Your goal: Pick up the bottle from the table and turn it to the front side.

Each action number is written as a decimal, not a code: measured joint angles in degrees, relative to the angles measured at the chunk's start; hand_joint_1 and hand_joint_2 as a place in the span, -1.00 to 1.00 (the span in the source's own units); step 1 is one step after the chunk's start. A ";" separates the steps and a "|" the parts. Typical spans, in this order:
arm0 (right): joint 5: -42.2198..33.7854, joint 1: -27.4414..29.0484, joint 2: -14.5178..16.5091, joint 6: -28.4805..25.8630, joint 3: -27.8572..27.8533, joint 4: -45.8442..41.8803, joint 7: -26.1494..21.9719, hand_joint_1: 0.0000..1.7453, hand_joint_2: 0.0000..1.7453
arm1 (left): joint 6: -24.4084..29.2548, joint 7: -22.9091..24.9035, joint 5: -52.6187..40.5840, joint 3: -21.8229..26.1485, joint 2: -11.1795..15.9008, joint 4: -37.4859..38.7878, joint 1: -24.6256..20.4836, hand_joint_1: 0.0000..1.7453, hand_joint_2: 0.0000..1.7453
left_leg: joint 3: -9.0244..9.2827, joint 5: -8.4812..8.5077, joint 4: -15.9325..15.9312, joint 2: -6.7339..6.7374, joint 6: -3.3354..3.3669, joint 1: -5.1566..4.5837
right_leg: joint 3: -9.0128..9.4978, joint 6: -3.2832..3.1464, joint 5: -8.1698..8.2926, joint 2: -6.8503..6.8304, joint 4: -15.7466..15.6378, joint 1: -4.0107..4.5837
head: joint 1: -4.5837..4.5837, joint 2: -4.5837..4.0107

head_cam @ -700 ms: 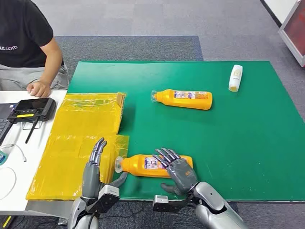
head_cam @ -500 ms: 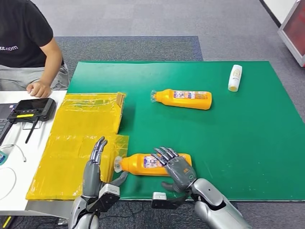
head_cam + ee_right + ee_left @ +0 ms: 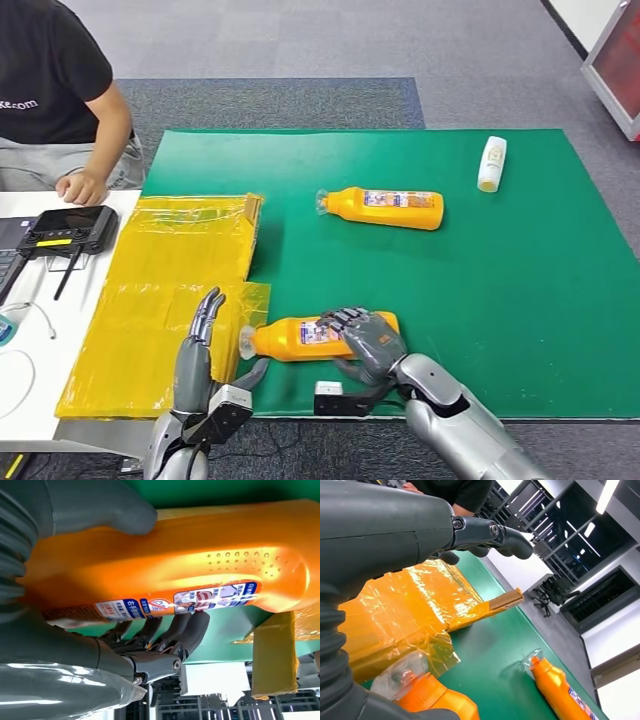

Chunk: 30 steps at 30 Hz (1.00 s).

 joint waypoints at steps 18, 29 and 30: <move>-0.08 -3.34 1.01 1.21 2.39 4.66 1.62 1.00 1.00 | 1.04 0.50 -0.19 0.10 0.11 0.48 0.13 -1.00 1.00 | 0.58 -0.13 -0.02 0.16 0.10 0.01 | 0.58 -0.02 0.01 0.19 -0.02 0.01 | 0.00 -0.01; -16.17 0.74 2.54 0.38 -1.85 2.70 -7.91 1.00 1.00 | 1.11 0.70 -0.19 0.13 0.60 0.21 0.64 -1.00 1.00 | 0.61 0.11 -0.02 0.15 -0.09 0.04 | 0.58 -0.15 0.14 0.18 -0.01 0.05 | 0.01 -0.01; -18.51 1.87 2.95 0.44 -2.95 1.56 -8.75 1.00 1.00 | 1.13 0.70 -0.20 0.16 0.67 0.07 0.77 -1.00 1.00 | 0.58 0.09 -0.02 0.15 -0.10 0.05 | 0.55 -0.16 0.13 0.18 -0.01 0.05 | 0.00 -0.01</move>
